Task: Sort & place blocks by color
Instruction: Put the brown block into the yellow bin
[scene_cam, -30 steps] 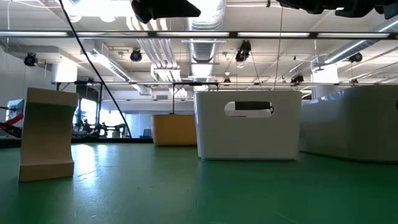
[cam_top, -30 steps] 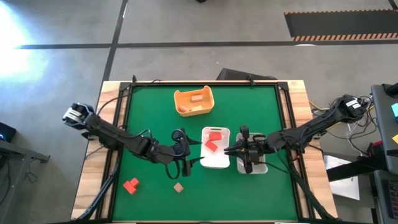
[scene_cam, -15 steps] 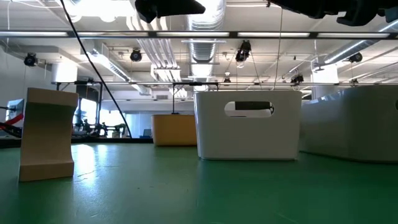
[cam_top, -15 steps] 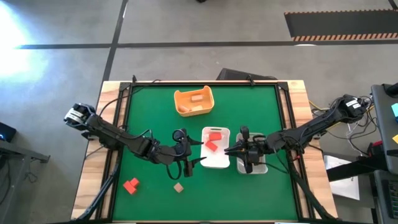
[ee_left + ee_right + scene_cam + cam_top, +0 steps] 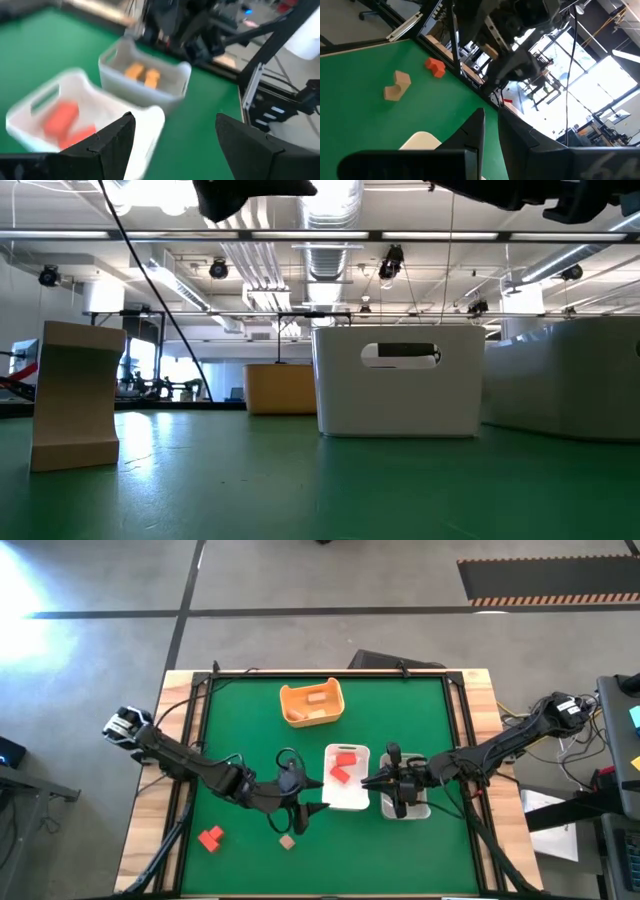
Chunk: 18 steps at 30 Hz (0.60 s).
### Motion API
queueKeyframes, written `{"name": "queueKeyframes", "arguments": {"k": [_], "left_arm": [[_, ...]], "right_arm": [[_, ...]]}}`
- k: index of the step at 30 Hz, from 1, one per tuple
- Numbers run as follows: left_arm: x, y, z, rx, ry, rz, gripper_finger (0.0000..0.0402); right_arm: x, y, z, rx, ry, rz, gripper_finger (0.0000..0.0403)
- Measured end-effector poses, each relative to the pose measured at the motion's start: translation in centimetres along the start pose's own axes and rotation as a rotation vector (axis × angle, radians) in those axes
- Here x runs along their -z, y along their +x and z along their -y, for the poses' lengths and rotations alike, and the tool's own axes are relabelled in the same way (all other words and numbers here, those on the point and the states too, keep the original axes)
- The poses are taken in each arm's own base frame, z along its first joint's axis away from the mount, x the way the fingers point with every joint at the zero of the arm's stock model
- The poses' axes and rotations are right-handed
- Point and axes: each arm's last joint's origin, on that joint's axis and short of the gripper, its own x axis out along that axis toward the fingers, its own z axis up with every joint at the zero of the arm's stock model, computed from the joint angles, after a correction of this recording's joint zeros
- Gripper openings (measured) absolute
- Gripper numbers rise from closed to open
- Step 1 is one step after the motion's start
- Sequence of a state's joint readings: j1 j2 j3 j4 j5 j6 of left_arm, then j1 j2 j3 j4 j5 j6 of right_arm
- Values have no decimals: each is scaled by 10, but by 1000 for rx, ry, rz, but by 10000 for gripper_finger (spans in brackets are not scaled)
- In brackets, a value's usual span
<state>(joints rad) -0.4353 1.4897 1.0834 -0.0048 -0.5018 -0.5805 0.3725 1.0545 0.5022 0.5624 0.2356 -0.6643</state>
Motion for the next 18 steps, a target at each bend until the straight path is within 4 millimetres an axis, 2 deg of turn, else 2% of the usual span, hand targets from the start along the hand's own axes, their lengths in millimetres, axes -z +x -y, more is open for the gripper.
{"name": "queueKeyframes", "arguments": {"k": [5, 9, 13, 16, 18], "left_arm": [[6, -4, 10, -75, -158, -137, 258], [14, 6, 24, -86, -193, -261, 258], [22, 14, 36, -134, -107, -446, 258], [32, 18, 48, -142, 47, -600, 258], [46, 16, 54, -156, 163, -719, 258]], "right_arm": [[0, 0, 0, -3, 16, -4, 43], [0, -1, 0, -4, 30, -5, 43], [0, -1, 0, -3, 35, -4, 43], [0, -1, 0, -3, 36, -4, 43], [0, -1, 0, -3, 35, -4, 43]]}}
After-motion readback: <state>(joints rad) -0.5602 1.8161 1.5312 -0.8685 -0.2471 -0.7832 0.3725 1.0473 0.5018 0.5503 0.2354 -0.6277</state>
